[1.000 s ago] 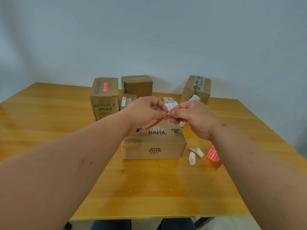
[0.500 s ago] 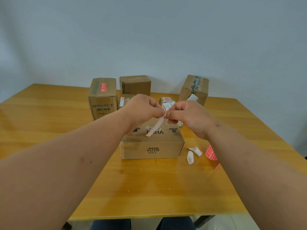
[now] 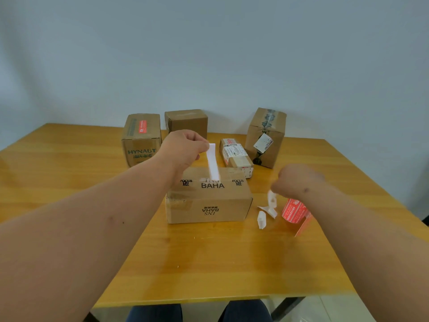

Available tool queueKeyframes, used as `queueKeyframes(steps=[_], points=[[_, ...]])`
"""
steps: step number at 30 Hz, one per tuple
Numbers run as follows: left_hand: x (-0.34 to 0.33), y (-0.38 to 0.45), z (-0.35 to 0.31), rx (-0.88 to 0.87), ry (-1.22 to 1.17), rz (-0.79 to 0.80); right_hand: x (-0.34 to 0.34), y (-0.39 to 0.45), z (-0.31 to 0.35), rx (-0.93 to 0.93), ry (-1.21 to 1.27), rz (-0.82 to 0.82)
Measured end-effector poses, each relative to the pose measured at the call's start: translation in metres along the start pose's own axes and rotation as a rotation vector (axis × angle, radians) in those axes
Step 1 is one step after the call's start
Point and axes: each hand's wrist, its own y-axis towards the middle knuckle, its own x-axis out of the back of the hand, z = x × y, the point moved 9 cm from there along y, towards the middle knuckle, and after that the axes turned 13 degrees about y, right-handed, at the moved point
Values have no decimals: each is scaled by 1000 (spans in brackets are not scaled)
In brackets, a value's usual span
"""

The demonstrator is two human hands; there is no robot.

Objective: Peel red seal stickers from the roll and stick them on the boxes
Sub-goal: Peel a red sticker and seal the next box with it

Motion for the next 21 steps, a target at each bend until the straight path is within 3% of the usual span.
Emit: queueKeyframes(steps=[2,7,13,18,21], points=[[1,-1,-1,5,-7,-19,0,-2,0,25,-161,-17],[-2,-2,-5,34,-8,-48,16,-11,38,252,-75,-211],[1,-1,-3,77,-44,-122,27,-49,93,640,315,-278],[0,-4,-6,65,-12,-168,12,-62,122,684,271,-261],[-1,-6,-5,75,-8,-157,13,-66,128,730,218,-349]])
